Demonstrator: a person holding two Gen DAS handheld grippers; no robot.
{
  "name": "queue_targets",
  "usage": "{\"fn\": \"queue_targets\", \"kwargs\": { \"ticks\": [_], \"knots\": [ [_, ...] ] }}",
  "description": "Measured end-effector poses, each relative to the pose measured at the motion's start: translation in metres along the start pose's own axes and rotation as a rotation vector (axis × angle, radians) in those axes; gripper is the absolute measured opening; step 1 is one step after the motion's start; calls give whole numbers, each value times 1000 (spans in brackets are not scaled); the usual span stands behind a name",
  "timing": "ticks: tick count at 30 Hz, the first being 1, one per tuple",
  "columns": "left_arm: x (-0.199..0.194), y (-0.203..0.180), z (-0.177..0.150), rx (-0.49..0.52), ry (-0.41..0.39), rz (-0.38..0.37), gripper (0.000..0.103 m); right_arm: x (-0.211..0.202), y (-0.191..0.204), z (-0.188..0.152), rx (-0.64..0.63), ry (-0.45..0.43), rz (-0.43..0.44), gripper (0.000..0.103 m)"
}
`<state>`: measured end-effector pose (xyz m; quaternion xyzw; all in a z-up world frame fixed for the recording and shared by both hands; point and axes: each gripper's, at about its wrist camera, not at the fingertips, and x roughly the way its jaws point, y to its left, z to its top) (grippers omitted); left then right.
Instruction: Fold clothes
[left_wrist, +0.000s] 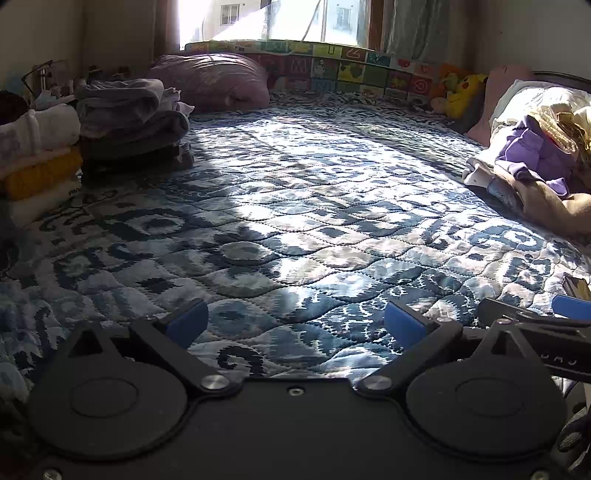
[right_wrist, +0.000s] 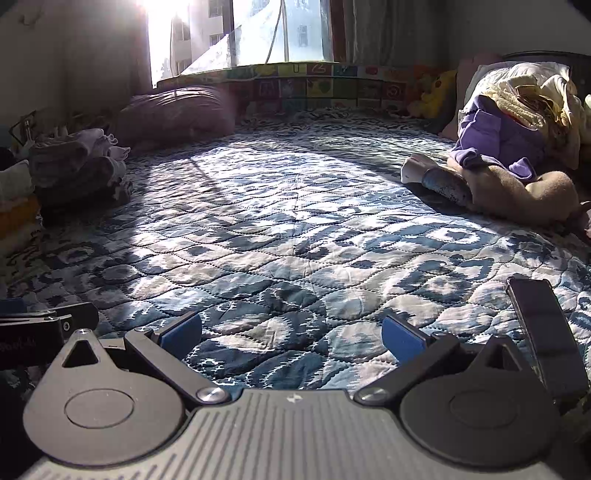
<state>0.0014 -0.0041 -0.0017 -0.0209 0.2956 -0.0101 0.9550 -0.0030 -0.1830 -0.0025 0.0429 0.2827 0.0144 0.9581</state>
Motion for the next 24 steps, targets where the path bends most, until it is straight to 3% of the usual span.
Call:
{"fn": "queue_targets", "kwargs": {
  "ticks": [8,13,24],
  "knots": [
    [-12,-2,2,9,4,-17,103,-5,-8,-1,17,2,-7,103],
    [-23,3,5,-72,28,-75,103,-15,-18,1,23,-23,-11,103],
    [-28,-23,18,-46,-58,-73,103,-16,-31,14,31,-19,25,103]
  ]
}}
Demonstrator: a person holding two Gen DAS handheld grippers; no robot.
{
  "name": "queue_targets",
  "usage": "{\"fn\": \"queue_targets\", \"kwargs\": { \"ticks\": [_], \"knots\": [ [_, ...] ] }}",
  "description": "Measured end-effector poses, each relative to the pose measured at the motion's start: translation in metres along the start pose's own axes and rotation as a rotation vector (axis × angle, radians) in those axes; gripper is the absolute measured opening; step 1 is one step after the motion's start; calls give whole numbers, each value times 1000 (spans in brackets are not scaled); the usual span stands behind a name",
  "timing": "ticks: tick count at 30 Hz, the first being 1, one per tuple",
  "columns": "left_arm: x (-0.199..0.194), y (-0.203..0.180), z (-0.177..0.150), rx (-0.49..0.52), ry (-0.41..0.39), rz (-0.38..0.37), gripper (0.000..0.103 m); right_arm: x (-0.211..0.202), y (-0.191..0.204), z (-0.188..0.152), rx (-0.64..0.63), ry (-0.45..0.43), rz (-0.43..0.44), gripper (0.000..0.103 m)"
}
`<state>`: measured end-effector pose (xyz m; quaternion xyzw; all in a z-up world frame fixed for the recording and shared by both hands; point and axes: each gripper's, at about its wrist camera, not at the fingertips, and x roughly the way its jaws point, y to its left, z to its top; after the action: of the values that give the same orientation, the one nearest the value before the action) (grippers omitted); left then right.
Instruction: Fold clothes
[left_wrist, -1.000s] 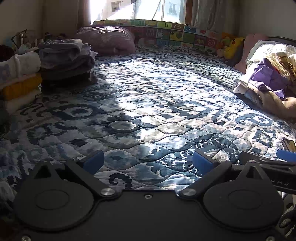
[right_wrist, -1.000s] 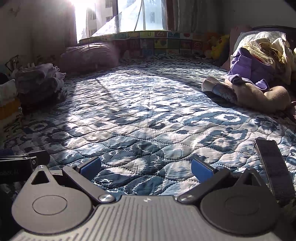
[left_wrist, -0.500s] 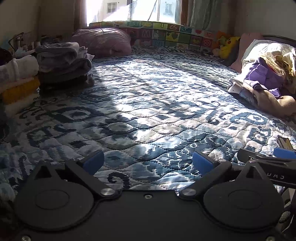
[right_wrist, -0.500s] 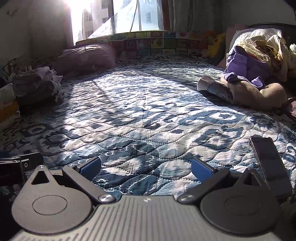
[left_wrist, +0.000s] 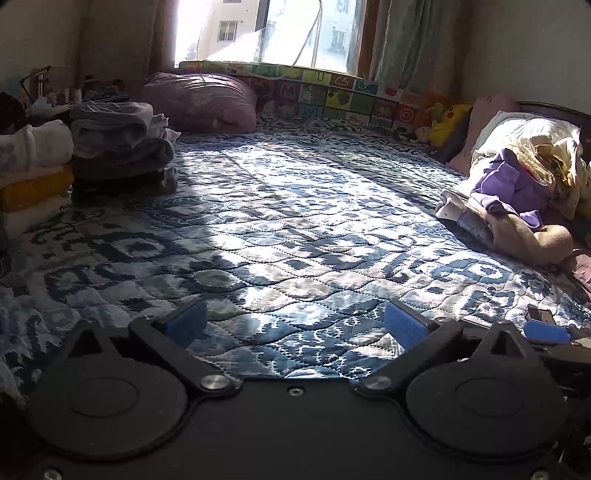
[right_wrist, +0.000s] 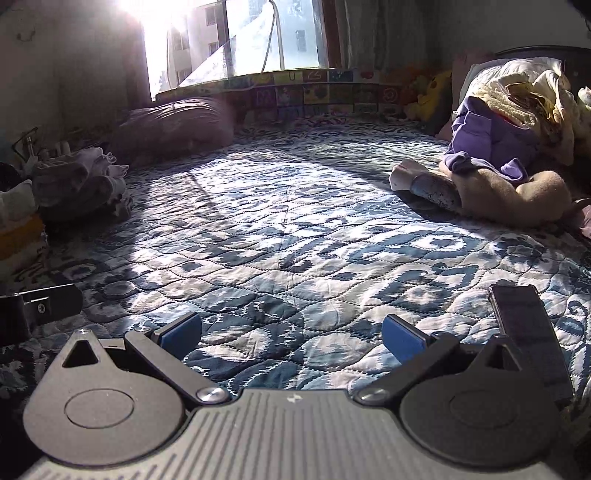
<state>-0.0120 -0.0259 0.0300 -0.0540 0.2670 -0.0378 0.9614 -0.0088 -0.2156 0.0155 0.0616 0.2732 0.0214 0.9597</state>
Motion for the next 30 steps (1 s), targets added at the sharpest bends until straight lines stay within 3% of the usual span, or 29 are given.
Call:
{"fn": "queue_targets", "kwargs": {
  "ticks": [3,6,11,19,23,27,30],
  "knots": [
    [16,-7,9,28,81,-43,103,5,-5,11,13,6,0,103],
    [26,-14,18,18,108,-93,103,13,-12,23,26,15,-15,103],
    [37,-36,40,52,78,-153,103,26,-28,51,-3,1,-86,103],
    [75,-74,77,68,65,-204,103,52,-82,86,105,-27,-143,103],
    [102,-102,90,93,60,-231,103,74,-116,92,172,-26,-169,103],
    [133,-133,100,119,17,-262,103,88,-149,85,210,-73,-183,103],
    [159,-161,109,170,43,-300,103,88,-174,82,265,-128,-187,103]
  ]
}}
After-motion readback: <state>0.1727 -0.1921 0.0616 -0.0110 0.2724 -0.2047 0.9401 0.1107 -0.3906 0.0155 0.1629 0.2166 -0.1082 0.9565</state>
